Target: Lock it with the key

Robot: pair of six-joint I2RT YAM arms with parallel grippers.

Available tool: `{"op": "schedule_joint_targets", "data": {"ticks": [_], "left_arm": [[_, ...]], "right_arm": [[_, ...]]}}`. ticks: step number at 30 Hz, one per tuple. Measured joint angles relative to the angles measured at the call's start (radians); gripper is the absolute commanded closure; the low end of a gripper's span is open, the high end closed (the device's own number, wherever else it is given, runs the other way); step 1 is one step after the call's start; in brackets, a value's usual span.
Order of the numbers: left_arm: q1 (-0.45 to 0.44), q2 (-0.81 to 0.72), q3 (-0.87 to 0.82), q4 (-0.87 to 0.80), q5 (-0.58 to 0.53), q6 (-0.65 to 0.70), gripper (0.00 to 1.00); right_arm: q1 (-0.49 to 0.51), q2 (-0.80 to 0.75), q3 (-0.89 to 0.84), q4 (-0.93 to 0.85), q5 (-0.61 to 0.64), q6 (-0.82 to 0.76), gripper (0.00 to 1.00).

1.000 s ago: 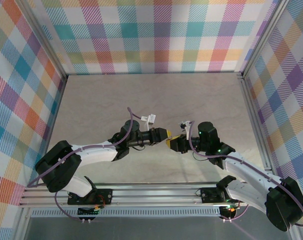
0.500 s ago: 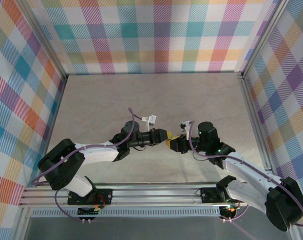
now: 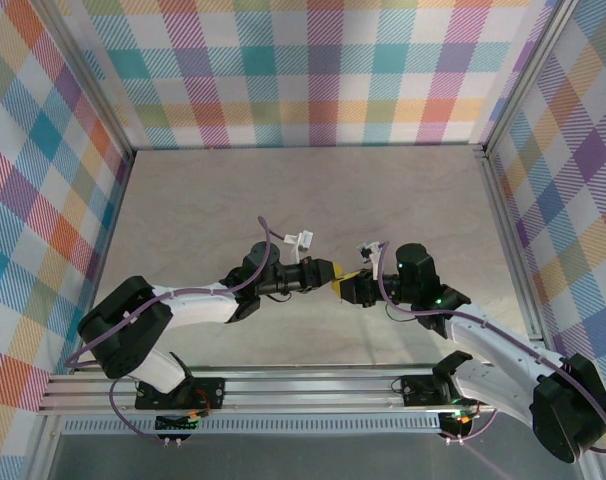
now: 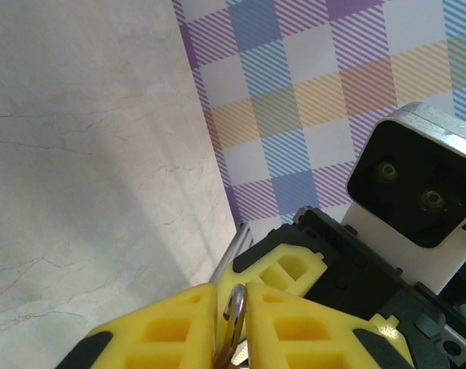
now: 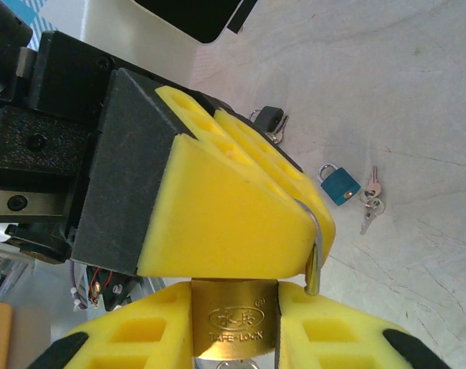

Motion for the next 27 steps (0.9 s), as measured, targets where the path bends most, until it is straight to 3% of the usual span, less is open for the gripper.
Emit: {"op": "schedule_joint_targets", "data": {"ticks": [17,27], "left_arm": [[0.000,0.002,0.000,-0.011,-0.004,0.008,1.00],[0.000,0.002,0.000,-0.015,-0.008,0.009,1.00]], "right_arm": [[-0.001,0.000,0.000,-0.001,-0.002,0.007,0.74],[-0.001,0.000,0.000,-0.001,-0.002,0.007,0.74]]}}
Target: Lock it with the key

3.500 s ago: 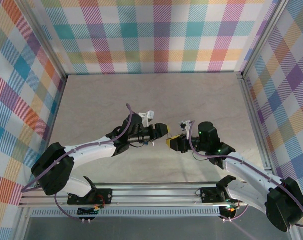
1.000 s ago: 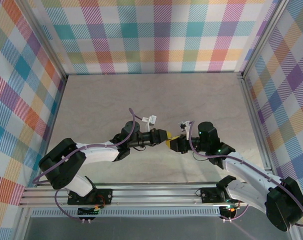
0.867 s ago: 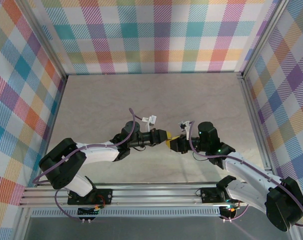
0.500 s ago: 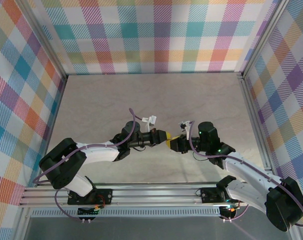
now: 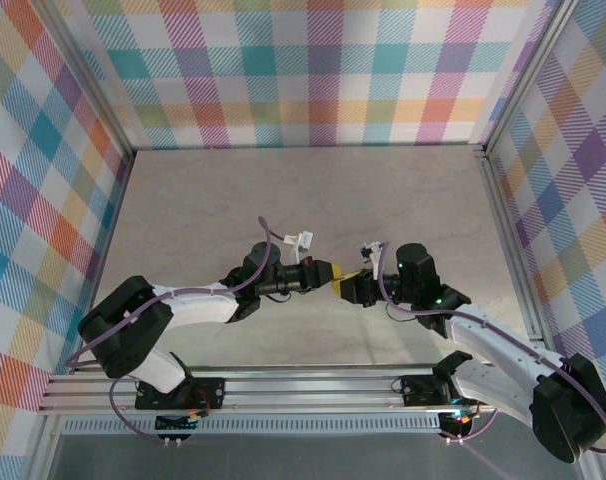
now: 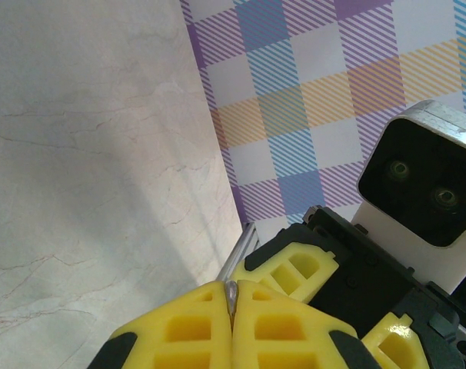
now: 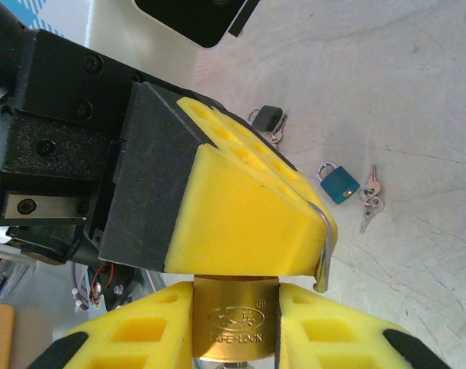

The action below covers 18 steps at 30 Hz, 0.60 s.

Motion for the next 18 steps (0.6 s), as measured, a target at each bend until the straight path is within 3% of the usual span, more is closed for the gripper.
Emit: {"op": "schedule_joint_targets", "data": {"ticks": [18], "left_arm": [[-0.004,-0.062,0.000,-0.140,-0.107,0.052,1.00]], "right_arm": [[0.001,-0.021,0.000,-0.001,0.012,-0.008,0.47]]}}
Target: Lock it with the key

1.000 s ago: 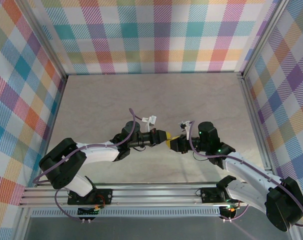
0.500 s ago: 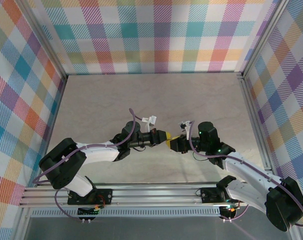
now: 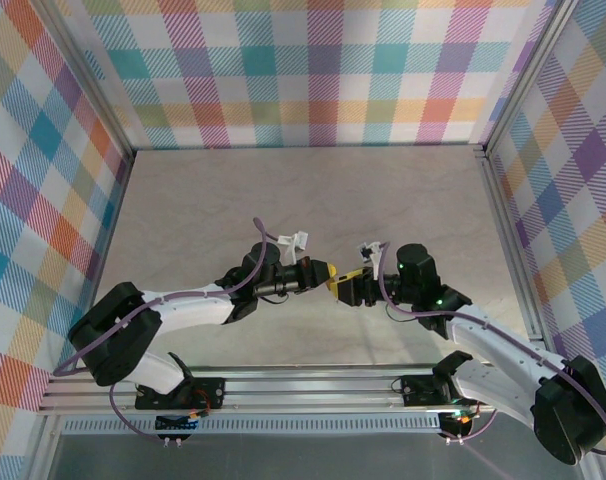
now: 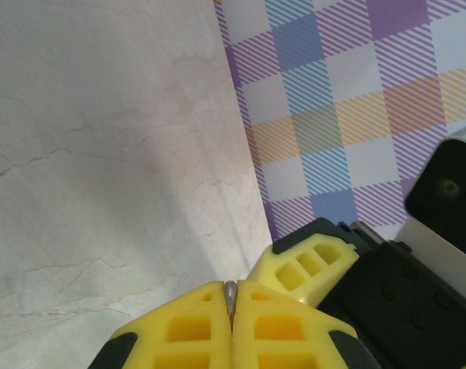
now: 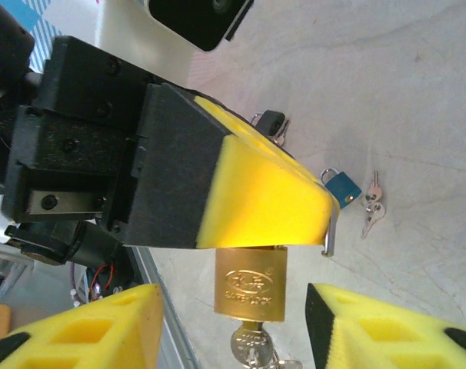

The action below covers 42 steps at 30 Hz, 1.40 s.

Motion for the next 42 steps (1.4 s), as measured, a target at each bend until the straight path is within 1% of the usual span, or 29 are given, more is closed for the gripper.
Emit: {"op": "schedule_joint_targets", "data": {"ticks": [5,10,14,17,19,25,32,37,42], "left_arm": [[0.000,-0.029,-0.002,-0.010,-0.036,0.009,1.00],[0.000,-0.089,-0.018,-0.015,-0.069,0.041,1.00],[0.000,-0.130,-0.018,-0.060,-0.115,0.058,1.00],[0.000,-0.129,-0.004,-0.109,-0.137,0.057,1.00],[0.000,-0.119,0.016,-0.149,-0.150,0.055,1.00],[-0.002,-0.069,0.117,-0.304,-0.207,0.046,1.00],[-0.014,-0.018,0.233,-0.465,-0.288,0.027,1.00],[-0.035,-0.003,0.277,-0.521,-0.317,0.023,1.00],[-0.045,-0.003,0.283,-0.543,-0.329,0.023,1.00]], "right_arm": [[0.000,-0.037,0.000,0.000,0.032,0.004,0.40],[0.000,-0.068,0.000,-0.004,0.068,0.023,0.40],[0.000,-0.090,-0.010,-0.006,0.104,0.027,0.40],[0.008,-0.101,-0.021,-0.007,0.132,0.026,0.37],[0.031,-0.106,-0.021,-0.007,0.163,0.022,0.35],[0.176,-0.099,-0.007,-0.045,0.341,-0.047,0.35],[0.321,-0.014,0.021,-0.032,0.584,-0.117,0.39],[0.367,0.027,0.037,-0.010,0.712,-0.161,0.41],[0.369,0.060,0.055,0.002,0.801,-0.188,0.48]]}}
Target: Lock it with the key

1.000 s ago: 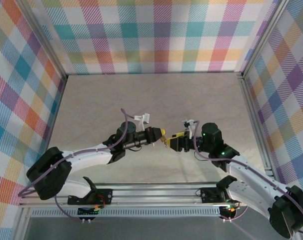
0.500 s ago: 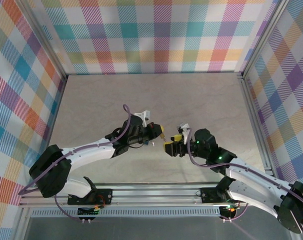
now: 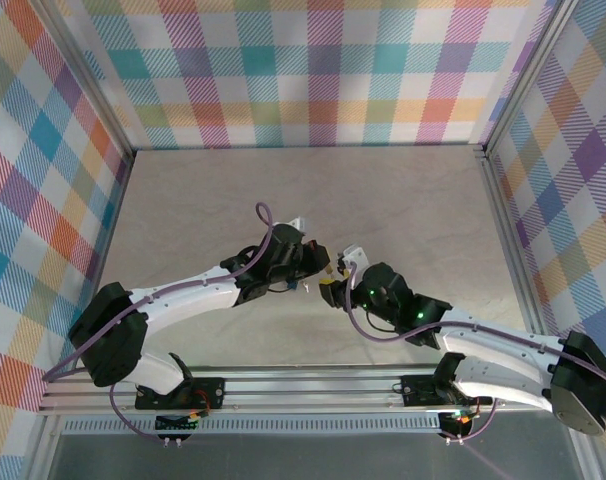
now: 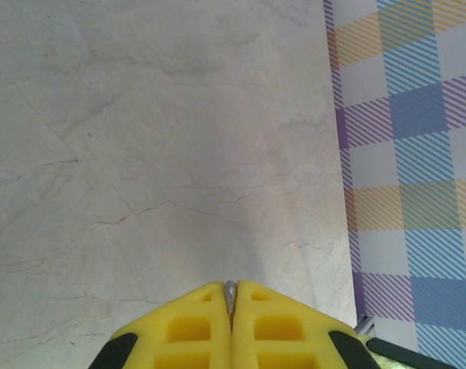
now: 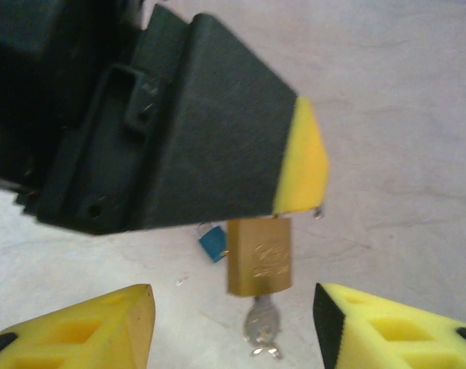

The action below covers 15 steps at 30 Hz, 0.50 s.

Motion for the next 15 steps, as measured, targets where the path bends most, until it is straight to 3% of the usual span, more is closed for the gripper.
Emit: {"op": "schedule_joint_targets", "data": {"ticks": [11,15], "left_arm": [[-0.005,0.000,0.000,-0.018,-0.006,0.000,1.00],[-0.006,-0.002,0.000,-0.017,-0.005,0.000,1.00]], "right_arm": [[0.000,0.053,0.019,0.007,0.049,-0.021,0.55],[0.000,0.057,0.019,0.009,0.030,-0.022,0.62]]}}
